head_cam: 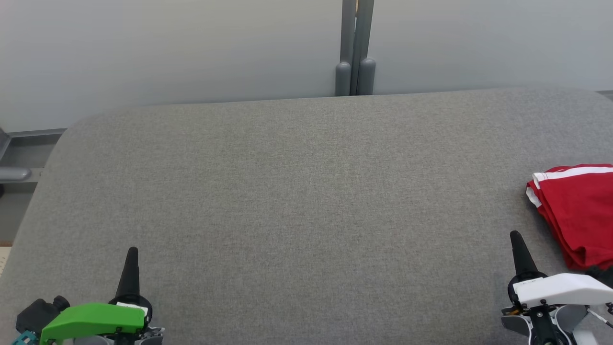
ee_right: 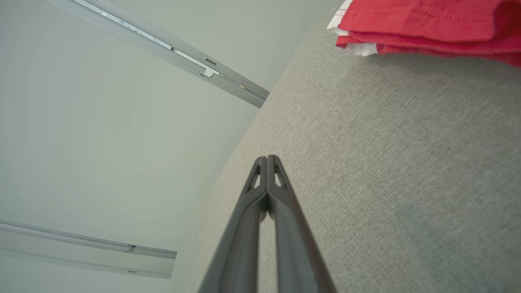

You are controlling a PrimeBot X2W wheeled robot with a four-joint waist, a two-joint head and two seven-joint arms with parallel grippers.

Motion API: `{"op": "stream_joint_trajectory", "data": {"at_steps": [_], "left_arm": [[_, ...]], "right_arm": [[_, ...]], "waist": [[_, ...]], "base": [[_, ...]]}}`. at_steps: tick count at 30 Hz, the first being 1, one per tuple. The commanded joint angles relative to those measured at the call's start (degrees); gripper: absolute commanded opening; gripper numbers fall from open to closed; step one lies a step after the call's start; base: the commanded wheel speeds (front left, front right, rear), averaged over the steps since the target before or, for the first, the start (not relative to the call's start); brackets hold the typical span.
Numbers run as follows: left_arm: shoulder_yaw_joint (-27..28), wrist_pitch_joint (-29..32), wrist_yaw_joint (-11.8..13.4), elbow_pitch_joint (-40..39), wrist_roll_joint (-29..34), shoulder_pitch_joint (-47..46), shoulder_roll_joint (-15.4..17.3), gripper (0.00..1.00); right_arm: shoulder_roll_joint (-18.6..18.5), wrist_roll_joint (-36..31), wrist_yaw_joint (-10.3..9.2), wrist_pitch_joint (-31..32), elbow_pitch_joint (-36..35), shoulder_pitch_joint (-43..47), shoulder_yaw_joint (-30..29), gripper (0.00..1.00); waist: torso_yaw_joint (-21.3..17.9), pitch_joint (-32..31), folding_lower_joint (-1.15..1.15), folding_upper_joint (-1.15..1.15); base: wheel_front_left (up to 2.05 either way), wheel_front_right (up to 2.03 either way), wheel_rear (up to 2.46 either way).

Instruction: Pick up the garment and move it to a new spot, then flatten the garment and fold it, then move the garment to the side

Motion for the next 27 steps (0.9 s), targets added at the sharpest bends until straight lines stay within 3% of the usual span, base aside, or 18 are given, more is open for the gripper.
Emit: {"op": "stream_joint_trajectory", "data": {"at_steps": [1, 27], "left_arm": [[0.6, 0.4, -0.3, -0.7, -1.7, -1.5, 0.1, 0.0], [2.6, 3.8, -0.5, -1.5, -12.8, -2.8, -1.1, 0.0]], "right_arm": [[-0.4, 2.0, 0.03, 0.4, -0.8, -1.4, 0.2, 0.0], [-0.6, 17.6, 0.02, 3.7, -1.7, -2.3, 1.4, 0.0]], "waist": [[0.0, 0.0, 0.0, 0.0], [-0.8, 0.4, 0.0, 0.0]], "base": [[0.0, 0.0, 0.0], [0.0, 0.0, 0.0]]}}
